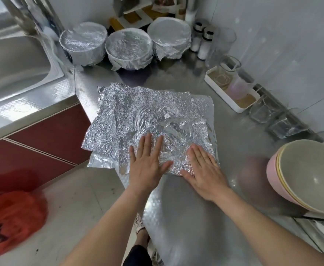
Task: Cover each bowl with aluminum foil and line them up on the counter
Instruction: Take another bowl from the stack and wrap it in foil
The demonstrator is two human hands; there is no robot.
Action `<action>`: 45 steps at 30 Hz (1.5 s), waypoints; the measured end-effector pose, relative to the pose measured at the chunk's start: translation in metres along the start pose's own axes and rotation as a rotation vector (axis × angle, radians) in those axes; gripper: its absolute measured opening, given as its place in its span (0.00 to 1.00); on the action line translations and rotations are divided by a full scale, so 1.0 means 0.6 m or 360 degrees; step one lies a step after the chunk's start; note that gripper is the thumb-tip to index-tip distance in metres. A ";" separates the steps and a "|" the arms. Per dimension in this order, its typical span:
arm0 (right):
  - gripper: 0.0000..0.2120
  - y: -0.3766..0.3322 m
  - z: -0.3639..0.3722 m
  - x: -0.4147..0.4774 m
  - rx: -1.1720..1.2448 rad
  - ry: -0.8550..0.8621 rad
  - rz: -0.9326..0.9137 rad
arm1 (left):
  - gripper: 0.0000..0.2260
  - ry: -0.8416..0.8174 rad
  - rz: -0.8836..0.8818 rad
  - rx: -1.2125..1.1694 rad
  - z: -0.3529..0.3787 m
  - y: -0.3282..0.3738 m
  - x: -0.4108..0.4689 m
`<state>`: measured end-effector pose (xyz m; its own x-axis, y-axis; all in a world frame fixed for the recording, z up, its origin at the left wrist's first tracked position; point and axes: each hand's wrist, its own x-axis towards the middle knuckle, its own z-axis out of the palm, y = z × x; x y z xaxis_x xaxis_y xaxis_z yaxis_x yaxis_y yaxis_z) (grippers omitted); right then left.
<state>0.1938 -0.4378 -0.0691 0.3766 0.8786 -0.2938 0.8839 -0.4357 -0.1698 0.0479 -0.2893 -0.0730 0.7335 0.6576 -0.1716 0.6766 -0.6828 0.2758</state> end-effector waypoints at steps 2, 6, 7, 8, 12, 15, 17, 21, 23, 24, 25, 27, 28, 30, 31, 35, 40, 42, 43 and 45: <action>0.48 0.004 -0.013 0.014 0.0060 -0.0014 0.0092 | 0.34 -0.0004 0.0021 0.0035 -0.006 0.001 0.018; 0.41 -0.030 -0.027 0.021 0.0074 0.0000 -0.0012 | 0.33 -0.0028 -0.0012 -0.0013 -0.002 0.005 0.018; 0.39 -0.046 -0.024 0.019 0.0060 -0.0011 -0.0084 | 0.33 -0.0029 -0.0029 -0.0035 -0.001 0.005 0.018; 0.37 -0.057 -0.017 0.016 0.0042 -0.0025 -0.0134 | 0.33 -0.0036 -0.0036 -0.0052 0.000 0.004 0.018; 0.36 -0.045 -0.003 0.006 -0.0002 0.0002 -0.0120 | 0.32 -0.0047 -0.0013 -0.0053 0.003 -0.001 0.018; 0.37 -0.015 -0.009 0.000 0.0000 -0.0030 0.0012 | 0.32 -0.0019 -0.0003 -0.0076 0.003 -0.006 0.009; 0.39 -0.009 -0.015 0.001 -0.0059 -0.0100 0.0022 | 0.32 0.0012 -0.0029 -0.0099 0.002 -0.006 0.005; 0.37 -0.004 -0.029 -0.005 0.0006 -0.0210 0.0051 | 0.32 -0.0024 -0.0104 -0.0109 -0.008 -0.007 0.000; 0.36 0.002 -0.036 0.000 0.0024 -0.0204 0.0075 | 0.31 -0.0039 -0.0137 -0.0098 -0.018 -0.013 -0.003; 0.36 0.001 -0.036 0.000 0.0024 -0.0238 0.0074 | 0.31 -0.0070 -0.0158 -0.0088 -0.022 -0.016 -0.008; 0.36 0.001 -0.035 0.002 0.0036 -0.0256 0.0082 | 0.31 -0.0088 -0.0177 -0.0093 -0.024 -0.018 -0.010; 0.35 0.002 -0.035 0.001 0.0117 -0.0235 0.0128 | 0.31 -0.0102 -0.0224 -0.0127 -0.031 -0.023 -0.011; 0.35 0.007 -0.036 -0.001 0.0151 -0.0206 0.0173 | 0.30 -0.0095 -0.0257 -0.0162 -0.036 -0.024 -0.010; 0.34 0.021 -0.038 -0.006 0.0158 -0.0191 0.0240 | 0.28 -0.0066 -0.0337 -0.0211 -0.043 -0.031 -0.012; 0.34 0.025 -0.038 -0.009 0.0146 -0.0210 0.0255 | 0.27 -0.0057 -0.0373 -0.0224 -0.045 -0.035 -0.015; 0.35 0.030 -0.042 -0.008 0.0119 -0.0324 0.0219 | 0.24 0.0093 -0.0596 -0.0429 -0.041 -0.056 -0.023; 0.35 0.045 -0.056 -0.006 0.0137 -0.0377 0.0200 | 0.18 0.0382 -0.0796 -0.0630 -0.051 -0.071 -0.031; 0.33 0.043 -0.067 -0.002 0.0199 -0.0381 0.0212 | 0.20 0.0395 -0.0813 -0.0625 -0.058 -0.075 -0.035; 0.32 0.042 -0.073 -0.005 0.0242 -0.0337 0.0233 | 0.22 0.0381 -0.0778 -0.0624 -0.057 -0.077 -0.037; 0.30 0.037 -0.089 -0.015 0.0242 -0.0102 0.0303 | 0.24 0.0366 -0.0737 -0.0608 -0.053 -0.084 -0.040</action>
<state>0.2249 -0.4452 -0.0201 0.5099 0.7657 -0.3922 0.7449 -0.6210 -0.2440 -0.0062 -0.2605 -0.0528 0.3096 0.9376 -0.1582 0.8183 -0.1781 0.5465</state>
